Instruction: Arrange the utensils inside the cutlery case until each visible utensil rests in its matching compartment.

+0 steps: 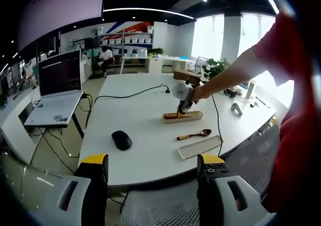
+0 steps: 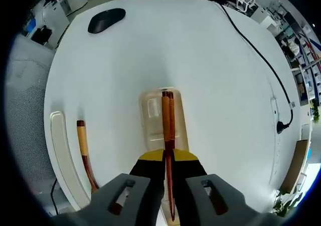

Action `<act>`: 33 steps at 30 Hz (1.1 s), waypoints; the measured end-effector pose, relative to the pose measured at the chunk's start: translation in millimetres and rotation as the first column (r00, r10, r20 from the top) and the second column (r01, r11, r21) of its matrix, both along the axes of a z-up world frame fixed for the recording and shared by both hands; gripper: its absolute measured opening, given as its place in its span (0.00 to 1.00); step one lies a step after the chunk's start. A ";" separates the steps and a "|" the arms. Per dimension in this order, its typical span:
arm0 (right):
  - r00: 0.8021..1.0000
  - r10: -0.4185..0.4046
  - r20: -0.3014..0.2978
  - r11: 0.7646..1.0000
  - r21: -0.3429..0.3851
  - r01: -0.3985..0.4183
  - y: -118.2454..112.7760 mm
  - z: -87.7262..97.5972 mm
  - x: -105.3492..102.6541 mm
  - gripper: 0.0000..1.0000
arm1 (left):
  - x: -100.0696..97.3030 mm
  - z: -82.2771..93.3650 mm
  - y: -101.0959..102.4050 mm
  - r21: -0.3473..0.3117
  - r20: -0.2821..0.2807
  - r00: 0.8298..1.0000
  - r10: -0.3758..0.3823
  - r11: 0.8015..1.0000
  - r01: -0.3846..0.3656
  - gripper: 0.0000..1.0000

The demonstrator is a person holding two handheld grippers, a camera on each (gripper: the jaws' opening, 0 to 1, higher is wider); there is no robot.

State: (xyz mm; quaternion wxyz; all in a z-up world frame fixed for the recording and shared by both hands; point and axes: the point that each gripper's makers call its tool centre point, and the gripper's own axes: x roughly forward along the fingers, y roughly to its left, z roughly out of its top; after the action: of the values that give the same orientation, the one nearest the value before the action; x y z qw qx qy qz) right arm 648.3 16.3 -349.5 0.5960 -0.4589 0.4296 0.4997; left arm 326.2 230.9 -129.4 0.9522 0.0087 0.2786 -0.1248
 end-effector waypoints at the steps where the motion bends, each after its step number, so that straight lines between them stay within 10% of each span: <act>1: 1.000 0.006 0.003 1.000 0.001 -0.006 -0.2 -1.4 0.8 0.00 | 0.9 0.4 -0.5 -0.003 0.002 1.000 -0.002 1.000 0.002 0.74; 33: 0.999 -0.029 0.030 0.999 0.031 0.028 -16.3 11.8 -4.7 0.09 | 0.3 6.3 -2.6 -0.034 0.039 0.999 0.001 0.999 0.000 0.76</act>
State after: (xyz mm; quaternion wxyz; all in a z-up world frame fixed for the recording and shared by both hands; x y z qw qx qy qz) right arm 643.6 -0.1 -337.7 0.6164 -0.4509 0.4195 0.4906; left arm 326.5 228.2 -123.0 0.9576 -0.0052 0.2577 -0.1290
